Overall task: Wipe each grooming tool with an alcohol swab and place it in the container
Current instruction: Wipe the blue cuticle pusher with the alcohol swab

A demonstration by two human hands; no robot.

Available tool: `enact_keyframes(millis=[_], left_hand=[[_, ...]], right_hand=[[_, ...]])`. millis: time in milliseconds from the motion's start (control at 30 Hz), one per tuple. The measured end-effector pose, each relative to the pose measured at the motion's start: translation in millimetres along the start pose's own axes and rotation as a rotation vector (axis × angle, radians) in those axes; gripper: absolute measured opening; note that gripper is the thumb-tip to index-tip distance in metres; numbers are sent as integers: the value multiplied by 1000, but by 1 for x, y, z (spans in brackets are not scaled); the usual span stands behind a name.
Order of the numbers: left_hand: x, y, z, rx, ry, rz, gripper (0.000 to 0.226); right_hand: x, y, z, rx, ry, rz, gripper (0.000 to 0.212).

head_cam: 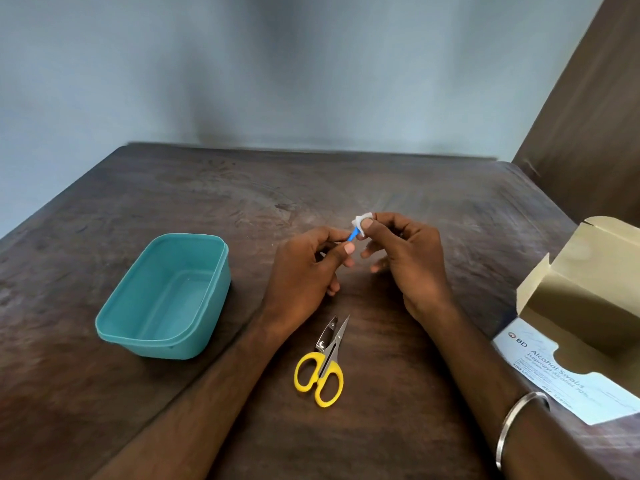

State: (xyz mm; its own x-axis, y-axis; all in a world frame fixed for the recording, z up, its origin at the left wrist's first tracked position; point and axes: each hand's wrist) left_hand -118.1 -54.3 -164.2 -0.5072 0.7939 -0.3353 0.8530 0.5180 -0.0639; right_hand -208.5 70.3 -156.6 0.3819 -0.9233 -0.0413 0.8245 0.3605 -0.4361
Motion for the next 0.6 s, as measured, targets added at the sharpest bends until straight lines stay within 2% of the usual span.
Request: enact_keyframes(millis=[100, 400, 600], left_hand=[[0, 0, 1, -16, 0, -31, 19], [0, -2, 0, -72, 124, -111, 17], [0, -2, -2, -103, 192, -106, 11]], right_hand=[[-1, -1, -2, 21, -13, 17, 12], [0, -3, -1, 134, -157, -114, 12], [4, 0, 0, 125, -134, 24, 10]])
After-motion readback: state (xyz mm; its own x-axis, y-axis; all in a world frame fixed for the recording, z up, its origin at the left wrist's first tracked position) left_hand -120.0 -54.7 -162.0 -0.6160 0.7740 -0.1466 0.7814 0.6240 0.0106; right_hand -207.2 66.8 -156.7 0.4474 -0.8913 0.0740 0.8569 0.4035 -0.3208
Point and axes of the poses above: each hand's wrist, its own y-axis away from the middle knuckle, its own x-axis out of the palm, z = x × y, and after that the axes turned 15 degrees about -x, right-handed
